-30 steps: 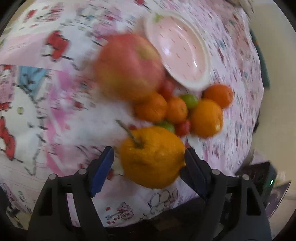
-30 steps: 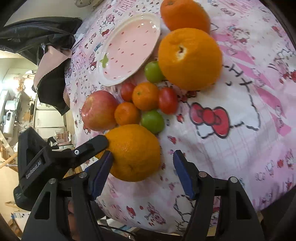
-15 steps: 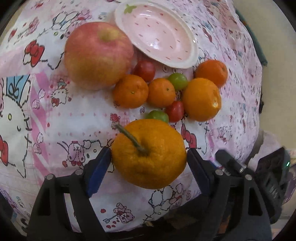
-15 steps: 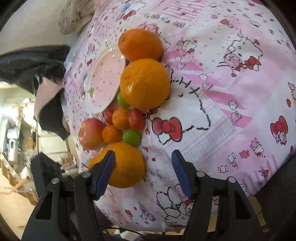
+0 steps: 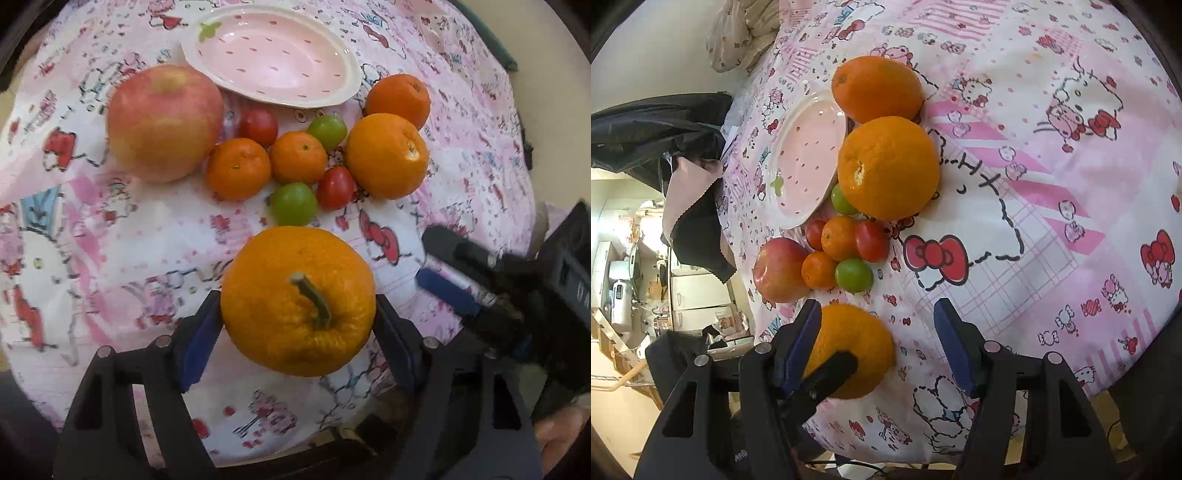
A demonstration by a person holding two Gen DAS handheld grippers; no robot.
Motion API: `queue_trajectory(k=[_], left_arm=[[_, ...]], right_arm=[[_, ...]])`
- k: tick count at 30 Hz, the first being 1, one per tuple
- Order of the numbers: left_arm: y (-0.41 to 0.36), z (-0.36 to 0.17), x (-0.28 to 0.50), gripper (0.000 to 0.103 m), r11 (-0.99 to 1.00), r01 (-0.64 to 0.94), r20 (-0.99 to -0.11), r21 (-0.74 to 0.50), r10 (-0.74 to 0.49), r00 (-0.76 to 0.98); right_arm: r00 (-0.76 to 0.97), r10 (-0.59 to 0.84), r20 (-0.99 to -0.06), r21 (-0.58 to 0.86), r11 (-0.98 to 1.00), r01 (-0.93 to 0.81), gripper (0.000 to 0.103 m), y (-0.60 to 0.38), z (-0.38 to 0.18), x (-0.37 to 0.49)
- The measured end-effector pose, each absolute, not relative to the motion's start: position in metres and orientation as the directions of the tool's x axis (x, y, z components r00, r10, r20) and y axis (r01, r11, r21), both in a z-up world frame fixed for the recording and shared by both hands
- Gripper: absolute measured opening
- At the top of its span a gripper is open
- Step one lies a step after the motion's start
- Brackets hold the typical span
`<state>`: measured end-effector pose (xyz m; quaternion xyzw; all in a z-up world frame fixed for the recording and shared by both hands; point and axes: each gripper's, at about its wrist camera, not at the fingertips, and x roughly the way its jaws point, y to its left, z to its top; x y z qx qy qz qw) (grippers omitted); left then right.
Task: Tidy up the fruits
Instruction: 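Grasp the bumpy stemmed orange with the left tool while the right tool grasps the large orange, then lift the bumpy orange with the left tool while the right tool lifts the large orange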
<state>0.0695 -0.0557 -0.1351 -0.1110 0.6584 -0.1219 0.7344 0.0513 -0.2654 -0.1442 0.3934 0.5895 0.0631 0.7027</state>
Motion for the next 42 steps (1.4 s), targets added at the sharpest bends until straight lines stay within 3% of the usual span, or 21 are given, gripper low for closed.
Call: queue_trajectory(k=[6, 11, 21, 30, 42], left_arm=[[-0.049, -0.117, 0.061, 0.076, 0.984, 0.053, -0.97, -0.171, -0.177, 0.168], [-0.035, -0.129, 0.064, 0.076, 0.995, 0.003, -0.982, -0.104, -0.103, 0.16], [-0.034, -0.139, 0.065, 0.077, 0.996, 0.007, -0.985, -0.091, -0.091, 0.147], [-0.039, -0.14, 0.069, 0.077, 0.997, 0.003, -0.985, -0.074, -0.073, 0.157], [-0.029, -0.132, 0.06, 0.077, 0.995, -0.017, -0.981, -0.097, -0.093, 0.169]], right_arm=[[0.311, 0.463, -0.83, 0.556, 0.729, 0.398, 0.084, -0.273, -0.131, 0.082], [0.266, 0.372, -0.89, 0.45, 0.81, 0.374, 0.085, -0.268, -0.134, 0.131], [0.175, 0.225, -0.959, 0.267, 0.923, 0.278, 0.089, -0.24, -0.171, 0.156], [0.181, 0.252, -0.951, 0.291, 0.928, 0.234, 0.08, -0.243, -0.172, 0.155], [0.24, 0.277, -0.93, 0.333, 0.912, 0.239, 0.077, -0.261, -0.144, 0.129]])
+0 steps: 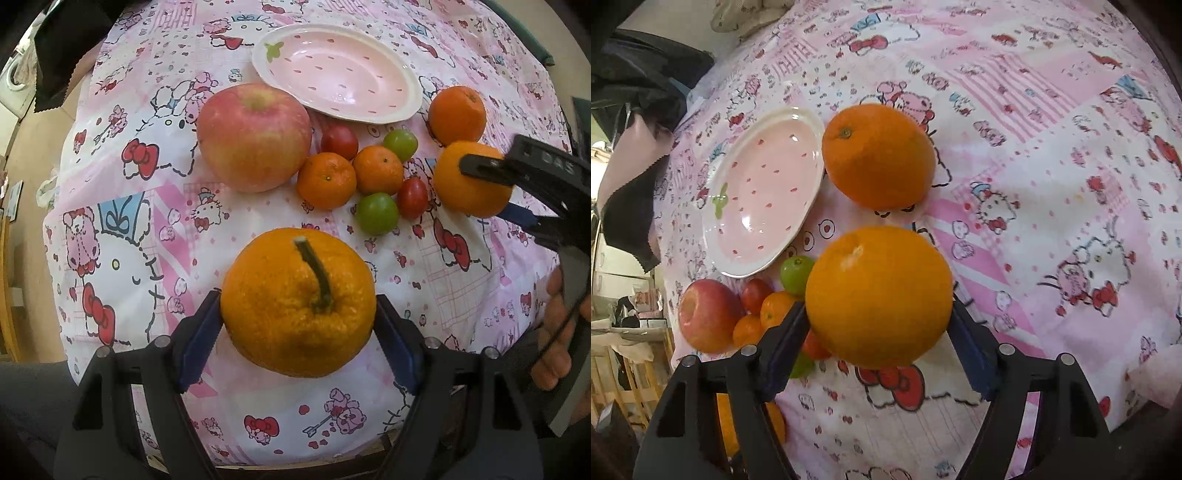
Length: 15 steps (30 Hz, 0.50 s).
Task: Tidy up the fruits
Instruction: 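Lift the bumpy orange with the left tool while the right tool lifts the large orange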
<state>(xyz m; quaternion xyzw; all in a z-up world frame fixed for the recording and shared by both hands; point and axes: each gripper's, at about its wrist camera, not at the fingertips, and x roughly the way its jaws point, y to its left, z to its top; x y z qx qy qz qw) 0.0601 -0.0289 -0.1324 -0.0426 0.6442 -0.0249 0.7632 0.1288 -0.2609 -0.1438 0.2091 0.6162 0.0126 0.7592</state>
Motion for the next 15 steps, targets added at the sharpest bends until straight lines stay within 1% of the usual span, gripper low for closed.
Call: queue_trajectory(k=[2, 3, 4, 5, 6, 9, 11, 13, 14, 15], left_arm=[[-0.028, -0.128, 0.058, 0.077, 0.995, -0.02, -0.98, -0.097, -0.092, 0.178], [-0.028, -0.125, 0.057, 0.077, 0.995, -0.017, -0.978, -0.095, -0.09, 0.188], [-0.028, -0.12, 0.055, 0.077, 0.995, -0.013, -0.976, -0.098, -0.093, 0.199], [-0.028, -0.115, 0.054, 0.077, 0.994, -0.01, -0.972, -0.105, -0.1, 0.211], [-0.028, -0.109, 0.053, 0.077, 0.994, -0.002, -0.967, -0.111, -0.108, 0.231], [-0.031, -0.1, 0.051, 0.077, 0.996, 0.02, -0.958, -0.087, -0.09, 0.273], [-0.03, -0.1, 0.053, 0.077, 0.997, 0.009, -0.959, -0.083, -0.082, 0.27], [-0.025, -0.103, 0.054, 0.077, 0.996, -0.012, -0.962, -0.092, -0.086, 0.26], [-0.022, -0.104, 0.054, 0.077, 0.995, -0.02, -0.962, -0.095, -0.087, 0.258], [-0.02, -0.105, 0.054, 0.077, 0.995, -0.031, -0.963, -0.097, -0.086, 0.256]], right_arm=[[0.262, 0.282, -0.923, 0.344, 0.91, 0.232, 0.074, -0.264, -0.133, 0.123], [0.273, 0.284, -0.919, 0.349, 0.909, 0.228, 0.068, -0.265, -0.129, 0.121], [0.285, 0.287, -0.915, 0.355, 0.907, 0.226, 0.058, -0.266, -0.124, 0.118], [0.309, 0.287, -0.907, 0.363, 0.905, 0.222, 0.019, -0.269, -0.116, 0.115], [0.319, 0.299, -0.899, 0.376, 0.901, 0.215, 0.011, -0.27, -0.112, 0.114], [0.306, 0.311, -0.9, 0.387, 0.892, 0.233, 0.016, -0.276, -0.111, 0.111], [0.285, 0.365, -0.886, 0.441, 0.852, 0.281, 0.016, -0.283, -0.123, 0.11], [0.27, 0.382, -0.884, 0.456, 0.833, 0.314, 0.017, -0.289, -0.129, 0.111], [0.279, 0.384, -0.88, 0.462, 0.826, 0.322, 0.022, -0.29, -0.129, 0.111], [0.294, 0.393, -0.871, 0.478, 0.814, 0.33, 0.032, -0.292, -0.128, 0.11]])
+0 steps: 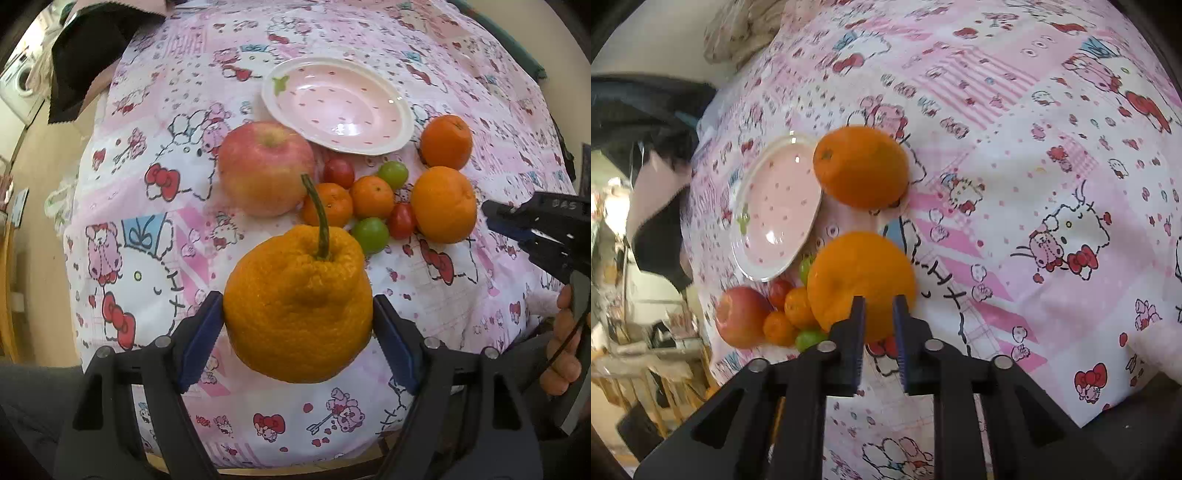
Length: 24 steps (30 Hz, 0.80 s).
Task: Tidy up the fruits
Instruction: 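Lift the bumpy orange with the left tool while the right tool lifts the large orange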
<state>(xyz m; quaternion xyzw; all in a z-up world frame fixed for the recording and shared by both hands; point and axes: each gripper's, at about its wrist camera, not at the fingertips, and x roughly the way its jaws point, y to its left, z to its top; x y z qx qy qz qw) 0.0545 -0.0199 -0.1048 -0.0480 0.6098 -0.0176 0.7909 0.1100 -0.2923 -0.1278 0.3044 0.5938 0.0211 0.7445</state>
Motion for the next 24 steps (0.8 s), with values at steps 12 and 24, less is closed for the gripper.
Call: queue_trajectory(k=[12, 24], left_arm=[[-0.009, -0.108, 0.059, 0.077, 0.985, -0.078, -0.964, -0.151, -0.129, 0.23], [-0.014, -0.114, 0.063, 0.077, 0.986, -0.078, -0.969, -0.147, -0.128, 0.211]], right_arm=[[0.232, 0.41, -0.882, 0.47, 0.797, 0.381, 0.085, -0.268, -0.167, 0.14], [0.178, 0.277, -0.944, 0.317, 0.909, 0.269, 0.082, -0.237, -0.183, 0.153]])
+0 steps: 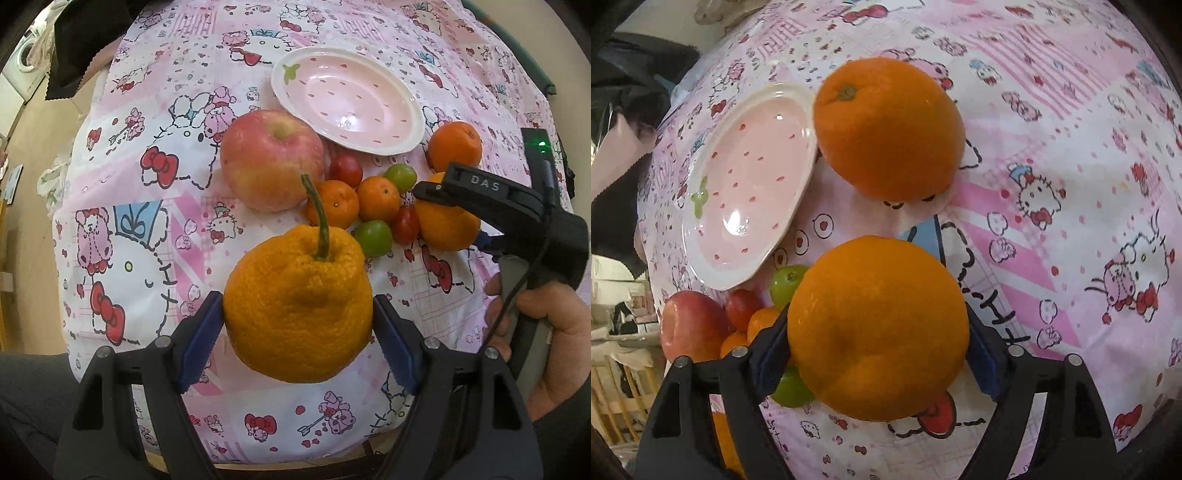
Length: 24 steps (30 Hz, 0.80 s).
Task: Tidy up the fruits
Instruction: 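Lift the bumpy orange with the left tool while the right tool lifts the large orange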
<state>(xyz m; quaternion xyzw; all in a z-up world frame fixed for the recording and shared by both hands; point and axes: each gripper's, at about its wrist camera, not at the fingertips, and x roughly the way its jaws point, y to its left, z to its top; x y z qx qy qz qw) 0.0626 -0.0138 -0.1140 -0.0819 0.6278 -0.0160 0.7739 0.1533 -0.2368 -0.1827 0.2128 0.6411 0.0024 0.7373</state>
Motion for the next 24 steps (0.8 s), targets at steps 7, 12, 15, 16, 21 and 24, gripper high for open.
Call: queue_trajectory(k=[7, 12, 15, 16, 21, 24], left_arm=[[-0.012, -0.11, 0.062, 0.077, 0.986, -0.08, -0.967, -0.144, -0.123, 0.224], [-0.013, -0.085, 0.056, 0.077, 0.984, -0.056, -0.953, -0.168, -0.148, 0.266], [-0.012, -0.056, 0.059, 0.077, 0.981, -0.025, -0.93, -0.19, -0.172, 0.325], [-0.01, -0.046, 0.062, 0.077, 0.98, -0.021, -0.921, -0.197, -0.177, 0.348], [0.005, -0.007, 0.103, 0.076, 0.977, -0.026, -0.893, -0.209, -0.18, 0.413], [0.011, 0.004, 0.131, 0.076, 0.983, -0.043, -0.886, -0.181, -0.144, 0.441]], right_arm=[[0.253, 0.339, -0.906, 0.406, 0.864, 0.297, 0.081, -0.26, -0.157, 0.141], [0.322, 0.411, -0.853, 0.502, 0.814, 0.292, 0.081, -0.273, -0.124, 0.128], [0.376, 0.439, -0.816, 0.545, 0.803, 0.244, 0.081, -0.275, -0.098, 0.127], [0.398, 0.453, -0.797, 0.564, 0.794, 0.227, 0.081, -0.275, -0.089, 0.129], [0.43, 0.506, -0.748, 0.616, 0.771, 0.164, 0.081, -0.269, -0.063, 0.152], [0.432, 0.511, -0.743, 0.61, 0.782, 0.125, 0.081, -0.263, -0.054, 0.169]])
